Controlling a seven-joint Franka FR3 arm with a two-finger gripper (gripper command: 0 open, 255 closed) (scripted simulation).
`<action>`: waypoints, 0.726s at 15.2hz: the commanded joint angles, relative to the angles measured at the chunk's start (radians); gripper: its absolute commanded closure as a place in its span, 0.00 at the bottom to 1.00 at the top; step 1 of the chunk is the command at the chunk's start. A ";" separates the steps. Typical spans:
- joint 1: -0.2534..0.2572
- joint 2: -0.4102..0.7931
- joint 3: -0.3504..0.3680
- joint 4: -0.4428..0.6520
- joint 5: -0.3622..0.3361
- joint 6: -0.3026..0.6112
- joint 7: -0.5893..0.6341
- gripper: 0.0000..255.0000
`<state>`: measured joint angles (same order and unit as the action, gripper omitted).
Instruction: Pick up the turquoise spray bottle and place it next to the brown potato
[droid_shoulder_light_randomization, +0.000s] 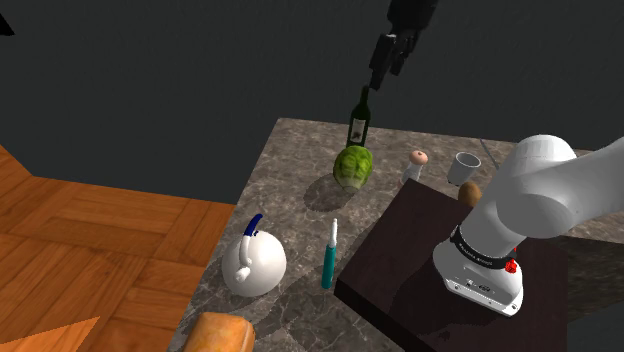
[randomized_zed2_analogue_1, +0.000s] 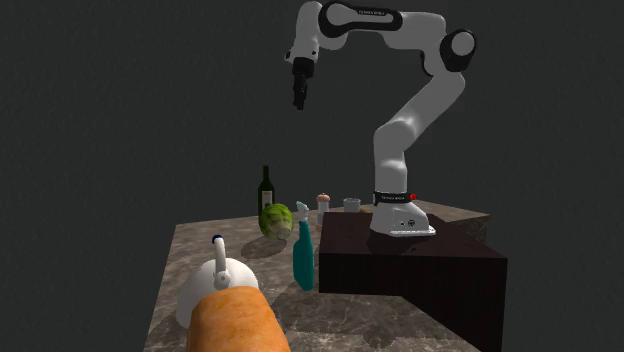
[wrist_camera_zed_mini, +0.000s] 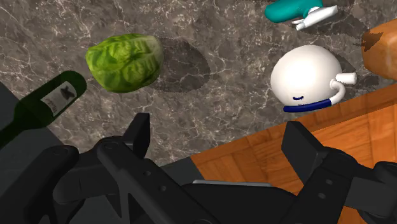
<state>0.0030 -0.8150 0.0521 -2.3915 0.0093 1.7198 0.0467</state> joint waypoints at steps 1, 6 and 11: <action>0.000 0.000 0.000 0.000 0.000 0.000 0.000 0.00; -0.005 -0.063 0.109 -0.153 0.056 0.070 0.185 0.00; 0.005 -0.083 0.235 -0.270 0.134 0.148 0.378 0.00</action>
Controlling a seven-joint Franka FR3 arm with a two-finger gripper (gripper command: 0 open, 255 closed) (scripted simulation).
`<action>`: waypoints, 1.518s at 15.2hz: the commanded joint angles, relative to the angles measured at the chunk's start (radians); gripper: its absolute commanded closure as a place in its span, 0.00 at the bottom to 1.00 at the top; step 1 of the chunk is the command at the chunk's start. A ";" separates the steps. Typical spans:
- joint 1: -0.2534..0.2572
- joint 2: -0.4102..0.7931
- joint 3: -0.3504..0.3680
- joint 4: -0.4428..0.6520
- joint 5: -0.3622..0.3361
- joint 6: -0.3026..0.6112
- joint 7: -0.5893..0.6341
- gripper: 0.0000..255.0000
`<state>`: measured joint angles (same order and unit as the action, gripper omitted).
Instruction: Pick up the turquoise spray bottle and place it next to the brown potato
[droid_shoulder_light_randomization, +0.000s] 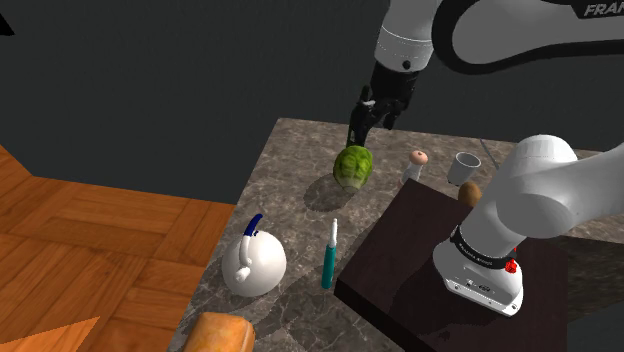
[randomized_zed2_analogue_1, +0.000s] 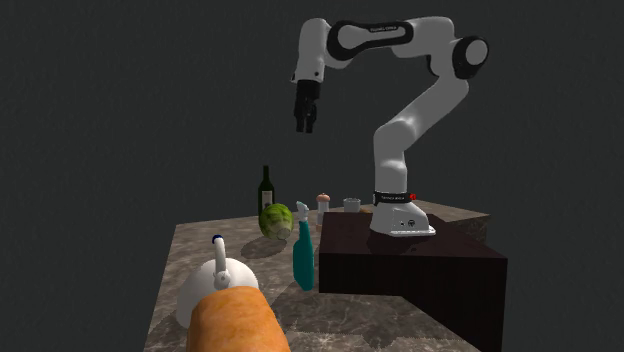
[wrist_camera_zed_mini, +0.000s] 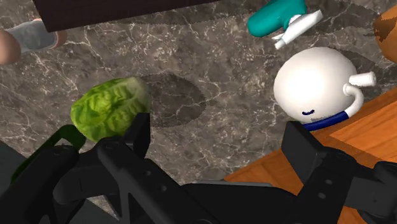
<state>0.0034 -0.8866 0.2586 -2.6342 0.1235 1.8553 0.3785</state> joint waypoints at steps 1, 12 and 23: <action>0.008 -0.009 0.056 -0.046 0.037 0.029 0.086 0.00; 0.005 0.198 0.402 -0.134 0.224 0.282 0.535 0.00; -0.181 0.548 0.734 -0.090 0.186 0.563 0.901 0.00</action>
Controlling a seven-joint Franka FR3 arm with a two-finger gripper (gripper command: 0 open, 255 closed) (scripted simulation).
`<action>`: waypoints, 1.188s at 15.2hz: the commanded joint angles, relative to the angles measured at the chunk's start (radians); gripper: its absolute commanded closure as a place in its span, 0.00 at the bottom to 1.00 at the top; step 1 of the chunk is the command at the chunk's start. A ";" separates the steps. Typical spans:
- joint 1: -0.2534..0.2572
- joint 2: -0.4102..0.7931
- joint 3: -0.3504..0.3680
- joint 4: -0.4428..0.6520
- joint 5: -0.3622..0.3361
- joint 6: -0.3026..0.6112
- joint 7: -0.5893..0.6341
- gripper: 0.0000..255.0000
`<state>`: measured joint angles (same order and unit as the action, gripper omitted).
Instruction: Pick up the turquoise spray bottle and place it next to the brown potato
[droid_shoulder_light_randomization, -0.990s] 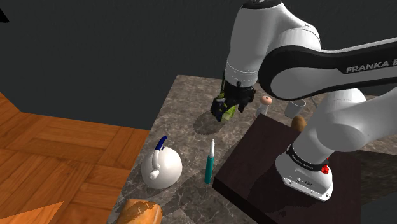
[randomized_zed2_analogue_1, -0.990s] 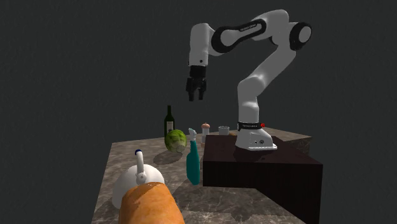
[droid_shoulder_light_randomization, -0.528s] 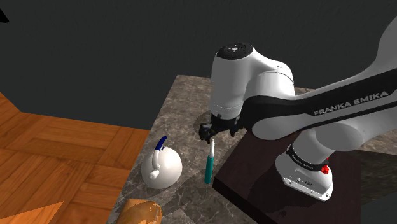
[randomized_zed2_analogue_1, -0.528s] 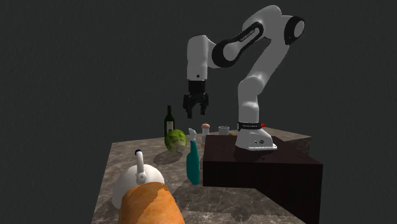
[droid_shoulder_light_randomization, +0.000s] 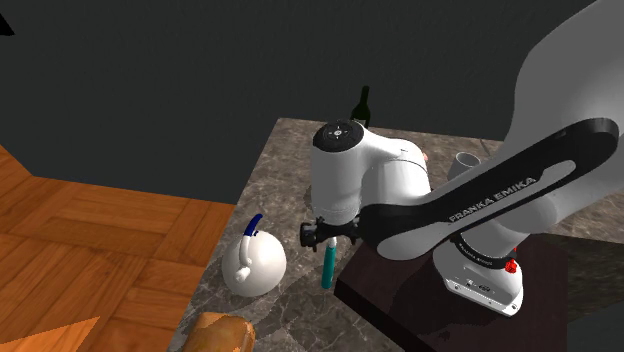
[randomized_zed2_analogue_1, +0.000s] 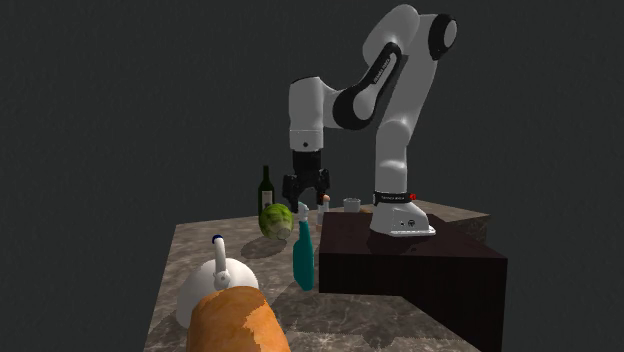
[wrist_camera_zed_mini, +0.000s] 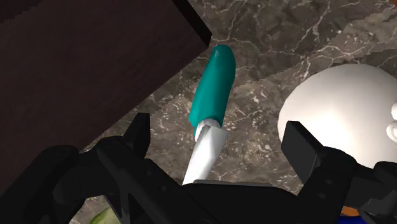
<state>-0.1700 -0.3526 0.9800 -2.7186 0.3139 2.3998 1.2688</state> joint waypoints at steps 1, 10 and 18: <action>-0.020 0.030 0.025 -0.011 -0.015 0.039 0.019 0.00; -0.076 0.097 0.077 -0.027 -0.068 0.112 0.060 0.00; -0.076 0.097 0.077 -0.027 -0.068 0.112 0.060 1.00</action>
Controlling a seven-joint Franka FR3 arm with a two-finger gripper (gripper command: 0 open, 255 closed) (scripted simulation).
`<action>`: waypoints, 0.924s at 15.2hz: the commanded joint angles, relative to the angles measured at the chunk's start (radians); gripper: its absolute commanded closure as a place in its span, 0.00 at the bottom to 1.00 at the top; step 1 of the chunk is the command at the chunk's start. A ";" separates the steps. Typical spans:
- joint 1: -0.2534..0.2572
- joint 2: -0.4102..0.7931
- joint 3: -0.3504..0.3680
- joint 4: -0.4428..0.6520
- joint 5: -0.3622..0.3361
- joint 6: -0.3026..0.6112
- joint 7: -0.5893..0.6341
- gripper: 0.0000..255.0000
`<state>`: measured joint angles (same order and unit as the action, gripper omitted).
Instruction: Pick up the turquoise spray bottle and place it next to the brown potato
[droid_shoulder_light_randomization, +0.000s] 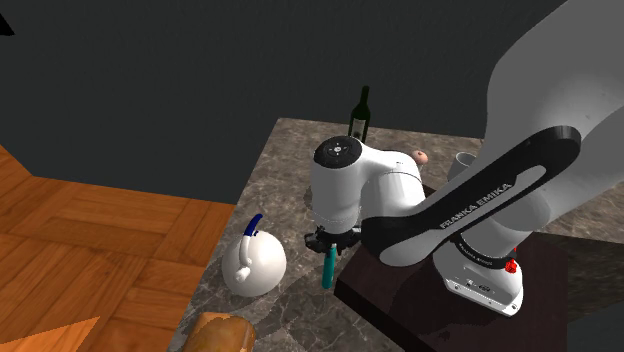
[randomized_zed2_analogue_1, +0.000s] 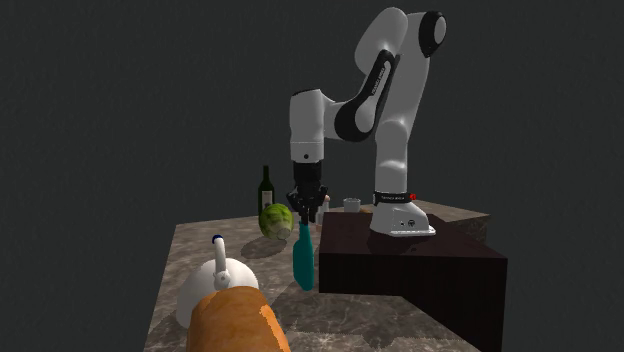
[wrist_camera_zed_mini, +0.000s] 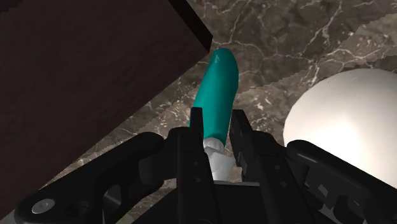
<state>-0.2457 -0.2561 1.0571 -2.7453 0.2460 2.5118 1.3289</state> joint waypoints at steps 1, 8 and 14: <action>0.000 0.000 0.000 0.000 0.000 0.000 0.000 1.00; 0.065 -0.080 -0.064 0.013 0.063 -0.082 -0.053 1.00; 0.126 -0.179 -0.139 0.038 0.107 -0.201 -0.099 1.00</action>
<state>-0.1294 -0.4207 0.9265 -2.7092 0.3458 2.3269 1.2334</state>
